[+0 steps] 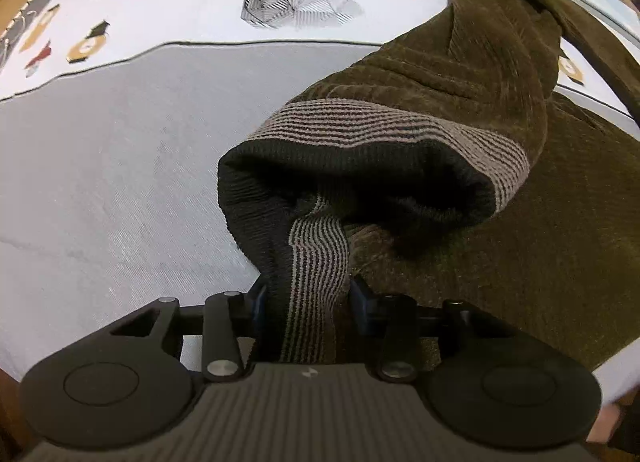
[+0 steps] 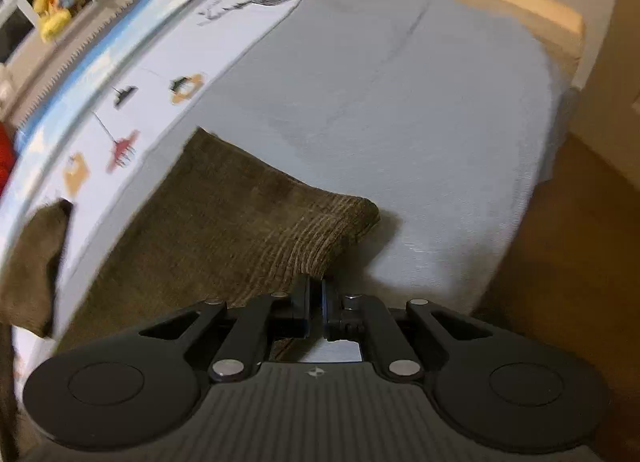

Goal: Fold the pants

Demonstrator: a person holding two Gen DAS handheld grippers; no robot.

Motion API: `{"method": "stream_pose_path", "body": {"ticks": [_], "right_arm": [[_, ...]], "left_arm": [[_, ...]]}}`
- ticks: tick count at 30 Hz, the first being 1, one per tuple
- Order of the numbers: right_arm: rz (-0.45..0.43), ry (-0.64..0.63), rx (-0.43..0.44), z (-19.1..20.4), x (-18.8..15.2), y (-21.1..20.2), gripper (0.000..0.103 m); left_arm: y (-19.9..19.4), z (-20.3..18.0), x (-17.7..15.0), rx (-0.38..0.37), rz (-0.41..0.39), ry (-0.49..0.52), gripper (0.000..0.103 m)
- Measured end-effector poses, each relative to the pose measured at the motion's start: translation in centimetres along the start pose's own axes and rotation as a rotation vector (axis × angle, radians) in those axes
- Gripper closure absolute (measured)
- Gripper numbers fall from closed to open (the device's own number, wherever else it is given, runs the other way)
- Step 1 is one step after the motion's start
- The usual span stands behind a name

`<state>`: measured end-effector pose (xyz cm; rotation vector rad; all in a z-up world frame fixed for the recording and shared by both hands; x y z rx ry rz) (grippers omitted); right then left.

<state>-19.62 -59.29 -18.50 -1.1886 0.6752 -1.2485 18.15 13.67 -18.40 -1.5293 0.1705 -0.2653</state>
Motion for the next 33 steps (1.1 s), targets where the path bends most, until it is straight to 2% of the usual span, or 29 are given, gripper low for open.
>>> {"method": "stream_pose_path", "body": {"ticks": [2, 5, 8, 9, 10, 11, 12, 13, 14, 16, 19, 22, 25, 27, 29, 31, 33], "right_arm": [[0.022, 0.032, -0.007, -1.4, 0.1, 0.3, 0.099], [0.025, 0.046, -0.010, -1.5, 0.2, 0.7, 0.098], [0.027, 0.052, -0.075, -1.1, 0.4, 1.2, 0.098], [0.006, 0.063, -0.141, -1.3, 0.6, 1.1, 0.095], [-0.019, 0.068, -0.213, -1.5, 0.9, 0.8, 0.091], [-0.038, 0.070, -0.256, -1.6, 1.1, 0.6, 0.077], [-0.056, 0.078, -0.263, -1.6, 1.2, 0.2, 0.066], [-0.077, 0.091, -0.243, -1.4, 1.3, -0.2, 0.064], [-0.095, 0.097, -0.217, -1.0, 1.4, -0.4, 0.064], [-0.130, 0.072, -0.163, 0.3, 1.3, -1.1, 0.064], [-0.186, -0.037, -0.090, 3.9, 1.5, -2.0, 0.064], [-0.219, -0.160, -0.043, 8.1, 1.3, -2.3, 0.063], [-0.209, -0.243, 0.018, 11.8, 1.0, -2.1, 0.063], [-0.193, -0.287, 0.054, 14.1, 0.6, -2.0, 0.063], [-0.178, -0.333, 0.077, 16.4, 0.2, -1.7, 0.063], [-0.163, -0.379, 0.098, 18.8, -0.3, -1.5, 0.063], [-0.151, -0.419, 0.123, 21.2, -1.1, -1.4, 0.063]], "left_arm": [[-0.1, 0.0, -0.1, -0.005, -0.009, -0.003, 0.059], [-0.3, 0.0, 0.2, -0.005, -0.040, -0.007, 0.060], [-0.2, -0.1, 0.4, 0.016, -0.050, -0.002, 0.059], [-0.2, 0.1, 0.5, 0.017, -0.051, -0.006, 0.057], [-0.3, 0.3, 0.5, 0.010, -0.049, -0.022, 0.050], [-0.5, 0.7, 0.6, 0.000, -0.046, -0.041, 0.039], [-0.6, 1.0, 0.5, 0.000, -0.040, -0.058, 0.033], [-0.8, 1.3, 0.3, 0.014, -0.038, -0.067, 0.023], [-1.2, 1.4, 0.0, 0.034, -0.046, -0.063, 0.021], [-2.2, 1.2, -0.3, 0.062, -0.097, -0.037, 0.021], [-4.3, -0.1, -0.3, 0.063, -0.214, 0.033, 0.020], [-5.6, -2.1, -0.3, 0.122, -0.319, 0.142, 0.020], [-6.0, -4.3, -0.3, 0.186, -0.400, 0.273, 0.020], [-5.8, -5.3, 0.0, 0.234, -0.429, 0.332, 0.029], [-5.4, -5.4, 0.7, 0.265, -0.420, 0.358, 0.071], [-5.3, -3.8, 2.1, 0.290, -0.416, 0.290, 0.077], [-6.3, -0.3, 4.3, 0.284, -0.444, 0.098, 0.082]]}}
Point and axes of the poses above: each gripper's, at about its wrist camera, not at the fingertips, and y roughly the way its jaws point, z to its left, x to its top, the point moved 6 cm from there along y, roughly the way its jaws point, and after that the axes turned 13 degrees about z, right-handed, at the moved point
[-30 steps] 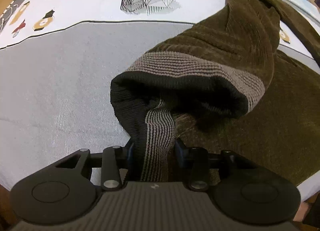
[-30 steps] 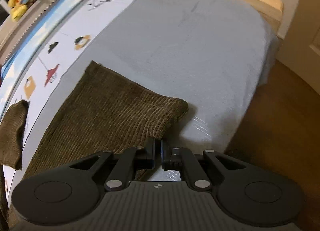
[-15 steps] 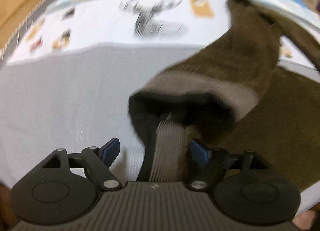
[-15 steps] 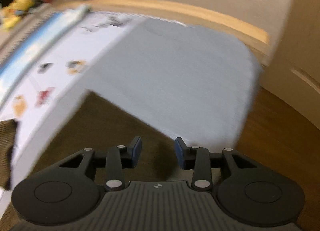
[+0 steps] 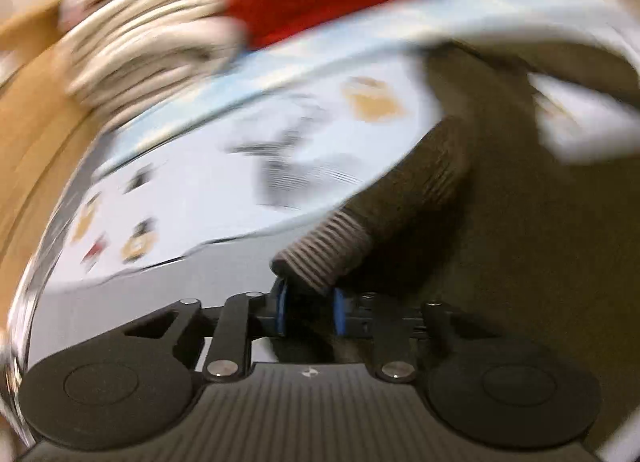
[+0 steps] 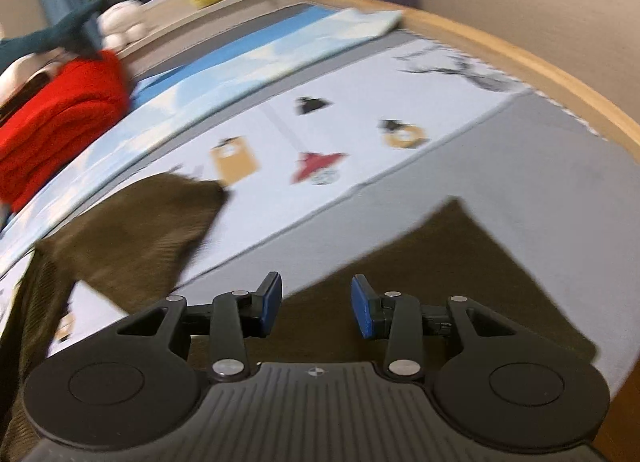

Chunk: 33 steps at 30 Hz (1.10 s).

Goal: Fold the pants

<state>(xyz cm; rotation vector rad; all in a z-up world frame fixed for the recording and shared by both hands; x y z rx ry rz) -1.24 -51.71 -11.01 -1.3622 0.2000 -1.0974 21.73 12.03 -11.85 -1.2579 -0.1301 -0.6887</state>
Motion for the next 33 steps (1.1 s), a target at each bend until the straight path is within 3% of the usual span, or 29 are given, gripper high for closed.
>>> {"method": "stream_pose_path", "body": {"ticks": [1, 2, 3, 4, 6, 9, 11, 16, 19, 22, 26, 31, 32, 33], "right_arm": [[0.006, -0.016, 0.016, 1.2, 0.0, 0.2, 0.063], [0.011, -0.029, 0.029, 2.2, 0.0, 0.5, 0.063], [0.018, -0.044, 0.044, 3.4, 0.0, 0.7, 0.063], [0.027, -0.059, 0.060, 4.4, 0.0, 1.1, 0.063], [0.050, -0.083, 0.091, 6.3, -0.2, 1.7, 0.062], [0.108, -0.102, 0.147, 8.7, -0.5, 3.2, 0.062], [0.152, -0.109, 0.179, 10.3, -0.8, 4.5, 0.060], [0.254, -0.078, 0.230, 13.6, -1.4, 7.9, 0.057], [0.292, -0.101, 0.219, 15.7, -1.7, 10.0, 0.055], [0.279, -0.234, 0.145, 17.9, -1.6, 11.5, 0.055], [0.180, -0.638, -0.005, 21.7, -2.7, 12.5, 0.055], [0.214, -0.835, -0.061, 22.4, -4.6, 14.8, 0.056], [0.207, -0.861, -0.074, 22.3, -4.6, 15.0, 0.058], [0.201, -0.873, -0.074, 22.2, -4.5, 15.1, 0.074]], "left_arm": [[0.3, 2.6, 0.8, 0.050, -0.002, -0.141, 0.088], [0.5, 5.8, 1.2, 0.178, 0.000, -0.302, 0.087], [0.8, 8.0, 1.4, 0.265, 0.000, -0.407, 0.078], [1.2, 9.3, 1.5, 0.281, 0.000, -0.485, 0.057], [1.6, 9.4, 1.8, 0.176, -0.012, -0.562, 0.057], [0.3, 5.7, 3.9, 0.113, -0.094, -0.446, 0.057], [-0.1, 2.2, 5.3, 0.012, -0.134, -0.355, 0.057], [0.1, -5.7, 7.4, -0.261, -0.117, -0.233, 0.062], [0.9, -10.9, 7.9, -0.369, -0.109, -0.163, 0.062], [2.1, -15.4, 9.6, -0.432, -0.067, -0.106, 0.064], [3.3, -20.5, 11.7, -0.523, -0.056, -0.081, 0.064], [6.0, -25.7, 13.7, -0.493, -0.027, -0.010, 0.054], [6.5, -26.4, 13.7, -0.490, -0.015, -0.020, 0.049], [7.0, -26.6, 13.8, -0.491, 0.003, -0.031, 0.047]]}}
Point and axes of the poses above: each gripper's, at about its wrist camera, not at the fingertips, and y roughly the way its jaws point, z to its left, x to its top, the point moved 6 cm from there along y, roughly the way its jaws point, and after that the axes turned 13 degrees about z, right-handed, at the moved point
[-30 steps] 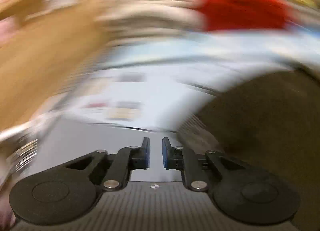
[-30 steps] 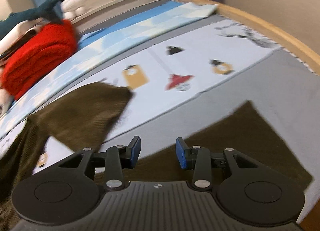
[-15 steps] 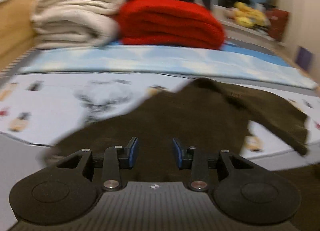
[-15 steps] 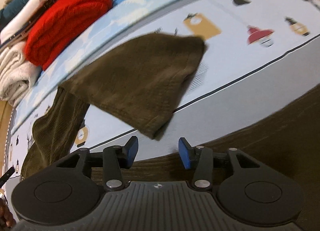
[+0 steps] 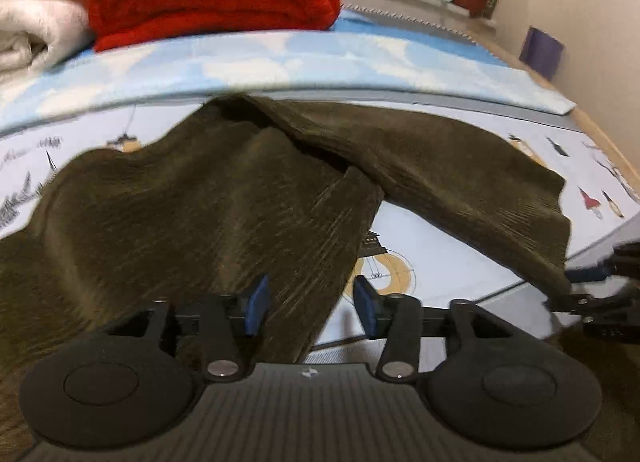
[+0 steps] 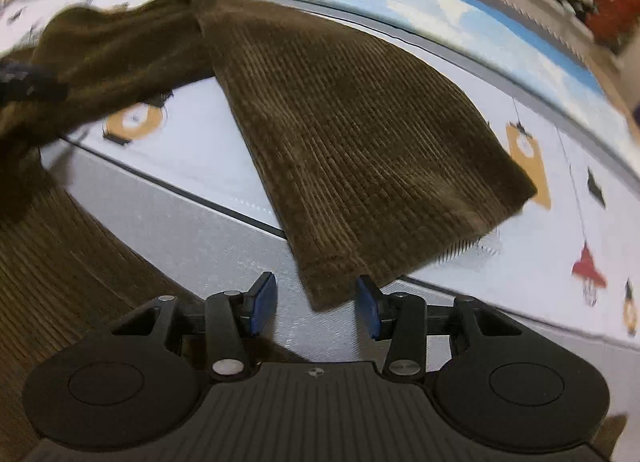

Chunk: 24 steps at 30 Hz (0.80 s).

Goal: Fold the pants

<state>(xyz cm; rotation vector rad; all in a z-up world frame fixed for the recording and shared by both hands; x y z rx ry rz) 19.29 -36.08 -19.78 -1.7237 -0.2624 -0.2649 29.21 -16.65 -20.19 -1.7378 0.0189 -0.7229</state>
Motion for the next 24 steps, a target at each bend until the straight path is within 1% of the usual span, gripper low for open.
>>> {"method": "stream_pose_path", "body": {"ticks": [1, 3, 4, 5, 6, 7, 8, 10, 12, 16, 17, 18, 20, 22, 23, 24], "right_arm": [[-0.007, 0.008, 0.009, -0.3, 0.1, 0.0, 0.083], [-0.033, 0.055, 0.036, -1.6, 0.5, -0.6, 0.093], [-0.059, 0.091, 0.032, -2.6, 0.8, -1.5, 0.094], [-0.096, 0.133, 0.028, -3.5, 1.4, -2.6, 0.094], [-0.143, 0.179, 0.032, -4.7, 1.9, -4.0, 0.094], [-0.203, 0.230, 0.033, -6.1, 2.5, -6.0, 0.095], [-0.258, 0.272, 0.026, -7.6, 3.0, -8.1, 0.095], [-0.357, 0.342, -0.016, -10.8, 3.8, -12.1, 0.095], [-0.409, 0.388, -0.075, -13.7, 4.5, -15.1, 0.095], [-0.442, 0.483, -0.153, -19.7, 6.0, -19.6, 0.095], [-0.442, 0.501, -0.175, -21.1, 6.5, -20.2, 0.095], [-0.435, 0.522, -0.201, -22.3, 6.8, -20.7, 0.095], [-0.412, 0.577, -0.254, -24.7, 7.6, -20.9, 0.095], [-0.399, 0.646, -0.296, -26.9, 8.1, -20.4, 0.095], [-0.396, 0.685, -0.316, -27.9, 8.3, -19.8, 0.094], [-0.392, 0.733, -0.332, -28.8, 8.5, -18.5, 0.091]], "left_arm": [[0.8, 0.0, 0.1, 0.002, 0.023, -0.012, 0.044], [2.3, 0.3, 0.4, 0.039, 0.072, -0.009, 0.045], [2.9, 0.4, 0.5, 0.067, 0.086, 0.004, 0.055], [3.1, 0.6, 0.6, 0.095, 0.083, 0.011, 0.069], [3.0, 0.9, 0.9, 0.102, 0.075, 0.000, 0.077], [2.8, 1.3, 1.1, 0.095, 0.075, -0.019, 0.092], [2.5, 1.5, 1.3, 0.087, 0.073, -0.037, 0.094], [1.9, 1.8, 1.7, 0.064, 0.068, -0.046, 0.095], [1.1, 1.7, 1.9, 0.018, 0.070, -0.032, 0.095], [0.3, 0.4, 1.3, -0.155, 0.120, 0.071, 0.095], [0.0, -0.1, 0.9, -0.212, 0.137, 0.109, 0.095], [-0.5, -0.4, 0.5, -0.251, 0.143, 0.148, 0.095], [-1.5, -0.7, -0.1, -0.308, 0.142, 0.210, 0.095], [-1.8, -0.6, -0.7, -0.377, 0.171, 0.230, 0.095], [-1.8, -0.8, -1.2, -0.402, 0.192, 0.251, 0.094], [-1.8, -1.0, -1.7, -0.407, 0.210, 0.287, 0.093]]}}
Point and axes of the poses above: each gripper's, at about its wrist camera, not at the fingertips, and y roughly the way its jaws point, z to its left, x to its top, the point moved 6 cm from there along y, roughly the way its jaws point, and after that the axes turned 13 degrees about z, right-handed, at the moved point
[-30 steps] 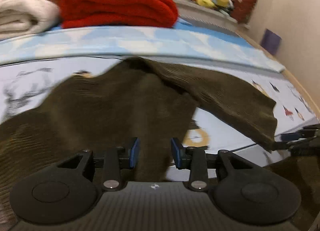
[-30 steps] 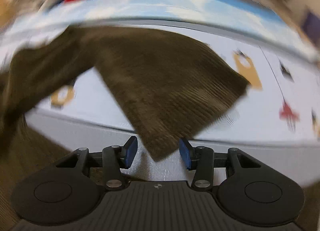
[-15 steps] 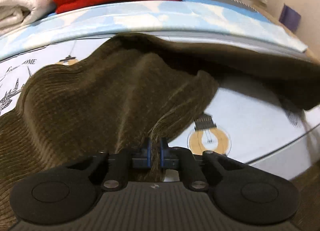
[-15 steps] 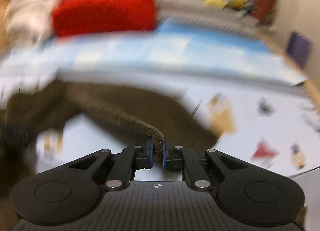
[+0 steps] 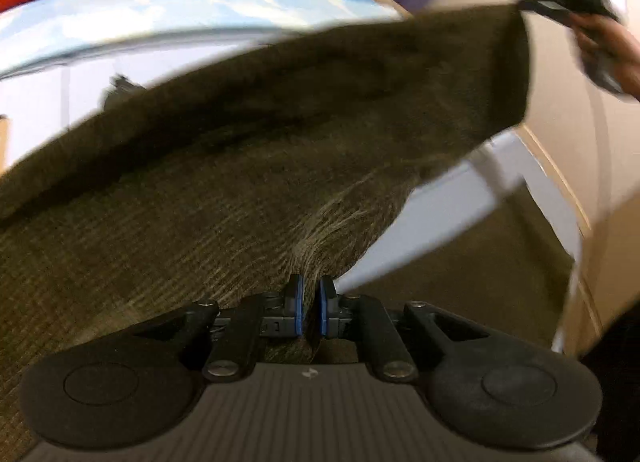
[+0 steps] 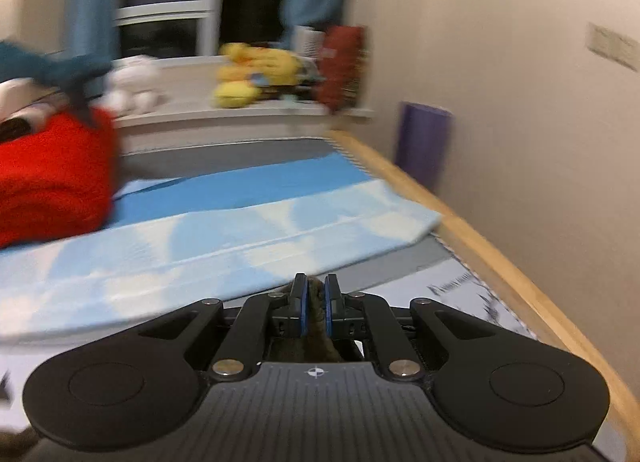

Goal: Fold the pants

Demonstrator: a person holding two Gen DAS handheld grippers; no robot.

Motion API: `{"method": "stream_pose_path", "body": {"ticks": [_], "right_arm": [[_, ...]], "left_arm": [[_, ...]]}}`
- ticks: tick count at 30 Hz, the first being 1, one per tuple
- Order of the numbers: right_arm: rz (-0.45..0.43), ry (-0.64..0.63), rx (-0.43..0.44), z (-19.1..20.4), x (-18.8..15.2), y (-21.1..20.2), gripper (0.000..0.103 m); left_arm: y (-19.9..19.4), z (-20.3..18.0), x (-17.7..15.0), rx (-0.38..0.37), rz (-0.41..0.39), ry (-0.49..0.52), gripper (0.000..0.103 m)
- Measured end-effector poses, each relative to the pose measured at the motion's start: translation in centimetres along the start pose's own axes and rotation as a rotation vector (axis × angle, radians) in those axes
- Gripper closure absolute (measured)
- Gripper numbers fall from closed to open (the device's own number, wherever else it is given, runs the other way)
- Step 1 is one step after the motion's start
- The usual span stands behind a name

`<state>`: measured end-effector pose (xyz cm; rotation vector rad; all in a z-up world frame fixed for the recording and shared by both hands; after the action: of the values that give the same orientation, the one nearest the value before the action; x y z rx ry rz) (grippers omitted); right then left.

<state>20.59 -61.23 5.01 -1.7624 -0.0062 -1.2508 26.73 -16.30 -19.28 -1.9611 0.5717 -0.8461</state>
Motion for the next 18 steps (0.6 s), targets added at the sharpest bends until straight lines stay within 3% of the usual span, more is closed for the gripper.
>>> {"method": "stream_pose_path", "body": {"ticks": [1, 2, 3, 4, 8, 10, 14, 18], "right_arm": [[0.005, 0.039, -0.024, -0.4, -0.3, 1.7, 0.090], [0.019, 0.072, -0.043, -0.9, -1.3, 3.5, 0.080], [0.058, 0.097, -0.059, -1.2, -2.4, 4.9, 0.070], [0.095, 0.127, -0.070, -1.4, -4.0, 5.7, 0.069], [0.157, 0.246, 0.022, -2.0, -11.0, 6.6, 0.051], [0.226, 0.252, 0.009, -2.7, -15.1, 7.3, 0.051], [0.335, 0.413, 0.024, -5.1, -21.3, 9.3, 0.051], [0.488, 0.628, 0.067, -6.3, -26.0, 11.2, 0.051]], "left_arm": [[0.2, -0.3, -0.3, 0.016, 0.022, 0.028, 0.083], [0.3, -0.5, -0.6, 0.030, 0.044, 0.048, 0.066], [0.1, -0.6, -0.8, 0.014, 0.049, 0.051, 0.060], [-0.3, -0.7, -1.0, -0.014, 0.041, 0.051, 0.053], [-3.3, 1.0, -1.4, -0.037, -0.026, -0.004, 0.046], [-4.5, 2.5, -1.2, -0.008, -0.057, -0.071, 0.045], [-7.3, 7.5, -1.9, 0.126, -0.132, -0.257, 0.045], [-11.3, 13.8, -4.3, 0.354, -0.194, -0.513, 0.040]]}}
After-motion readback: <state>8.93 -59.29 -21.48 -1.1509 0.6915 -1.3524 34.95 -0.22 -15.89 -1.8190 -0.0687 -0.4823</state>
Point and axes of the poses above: each gripper's, at about its wrist camera, not at the fingertips, and y roughly the way its jaws point, z to its left, x to its top, the point moved 6 cm from there along y, roughly the way its jaws point, and after that the axes turned 13 degrees about z, right-handed, at the moved point
